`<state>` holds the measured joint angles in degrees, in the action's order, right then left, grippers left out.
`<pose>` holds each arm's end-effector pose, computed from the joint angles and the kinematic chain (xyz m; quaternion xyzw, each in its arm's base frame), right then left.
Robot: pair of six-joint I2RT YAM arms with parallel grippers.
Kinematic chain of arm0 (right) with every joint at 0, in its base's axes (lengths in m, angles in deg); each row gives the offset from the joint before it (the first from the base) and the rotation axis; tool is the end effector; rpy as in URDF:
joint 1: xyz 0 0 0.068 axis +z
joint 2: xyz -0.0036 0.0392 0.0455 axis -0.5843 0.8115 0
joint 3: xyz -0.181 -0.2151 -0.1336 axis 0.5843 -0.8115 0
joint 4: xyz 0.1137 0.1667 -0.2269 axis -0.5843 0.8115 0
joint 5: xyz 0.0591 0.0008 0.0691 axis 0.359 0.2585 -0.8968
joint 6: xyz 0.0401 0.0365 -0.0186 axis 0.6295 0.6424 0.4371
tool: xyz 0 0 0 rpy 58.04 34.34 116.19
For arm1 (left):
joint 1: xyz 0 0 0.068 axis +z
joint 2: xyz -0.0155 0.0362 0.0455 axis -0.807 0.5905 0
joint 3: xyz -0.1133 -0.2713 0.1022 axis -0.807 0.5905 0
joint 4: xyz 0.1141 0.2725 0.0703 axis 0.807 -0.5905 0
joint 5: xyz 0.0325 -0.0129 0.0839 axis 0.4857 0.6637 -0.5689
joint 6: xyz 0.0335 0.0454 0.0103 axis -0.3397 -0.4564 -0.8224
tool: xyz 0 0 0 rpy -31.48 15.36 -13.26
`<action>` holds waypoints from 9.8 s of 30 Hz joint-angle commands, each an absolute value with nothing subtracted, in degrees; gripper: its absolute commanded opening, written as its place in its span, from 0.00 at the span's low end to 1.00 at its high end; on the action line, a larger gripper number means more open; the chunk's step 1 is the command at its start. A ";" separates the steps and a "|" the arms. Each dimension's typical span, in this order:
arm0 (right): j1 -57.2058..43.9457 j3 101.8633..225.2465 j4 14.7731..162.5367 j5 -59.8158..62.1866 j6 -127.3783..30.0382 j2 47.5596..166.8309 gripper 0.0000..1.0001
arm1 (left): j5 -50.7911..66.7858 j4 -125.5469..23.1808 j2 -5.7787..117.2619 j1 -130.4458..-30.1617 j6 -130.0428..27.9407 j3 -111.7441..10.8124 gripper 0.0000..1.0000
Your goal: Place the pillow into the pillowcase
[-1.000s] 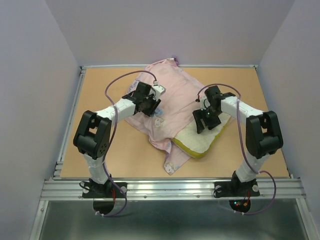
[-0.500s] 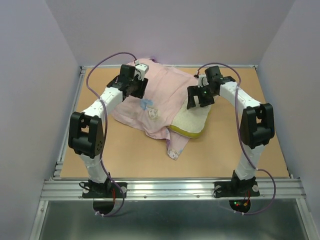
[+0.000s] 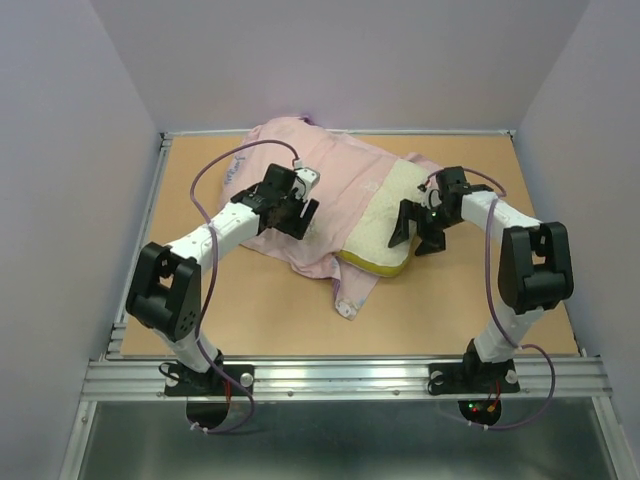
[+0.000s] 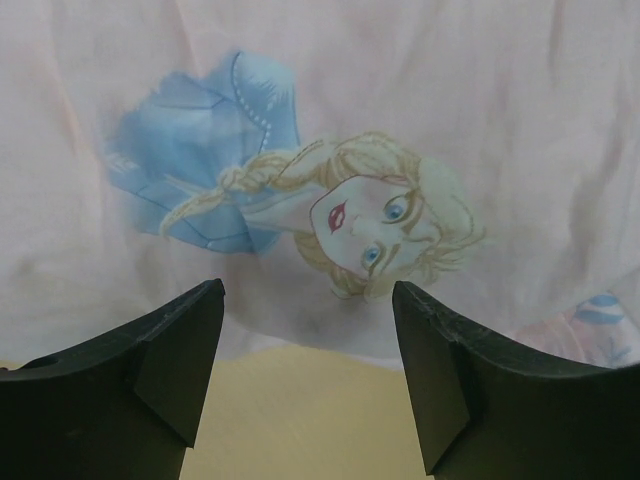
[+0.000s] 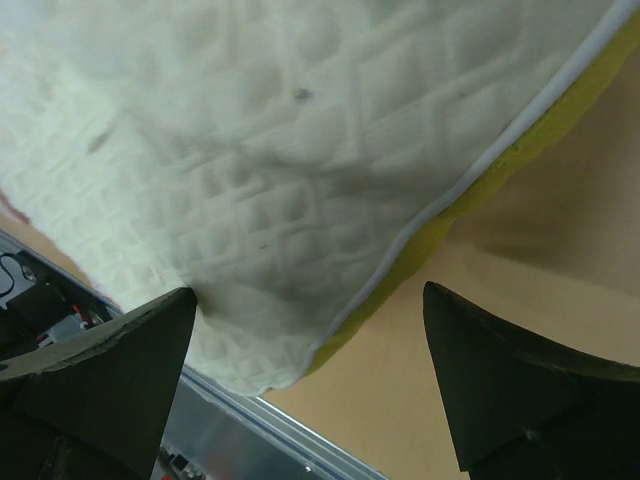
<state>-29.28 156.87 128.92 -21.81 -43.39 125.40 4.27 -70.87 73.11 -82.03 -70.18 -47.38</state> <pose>0.3796 0.0639 0.2155 0.0035 0.9525 0.2826 0.1134 0.3599 -0.1967 0.2798 0.2951 0.8612 -0.1094 0.3991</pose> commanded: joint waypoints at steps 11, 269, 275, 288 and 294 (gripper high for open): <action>-29.08 152.08 118.30 -31.49 -36.68 129.56 0.43 | 12.72 -71.04 77.72 -83.76 -72.38 -49.75 0.19; -32.51 148.65 102.74 -41.53 -34.30 125.52 0.00 | 35.00 -66.91 110.24 -97.31 -55.69 -103.99 0.00; -32.51 147.51 102.83 -40.66 -34.48 123.68 0.01 | 32.78 -65.85 109.54 -93.54 -56.82 -97.21 0.01; -32.59 149.09 102.82 -37.23 -31.32 123.67 0.13 | 25.57 -89.84 90.66 -76.05 -77.47 -84.85 0.63; -32.68 148.12 109.04 -38.72 -32.88 119.29 0.84 | 22.50 -88.18 74.92 -69.98 -81.53 -61.99 0.66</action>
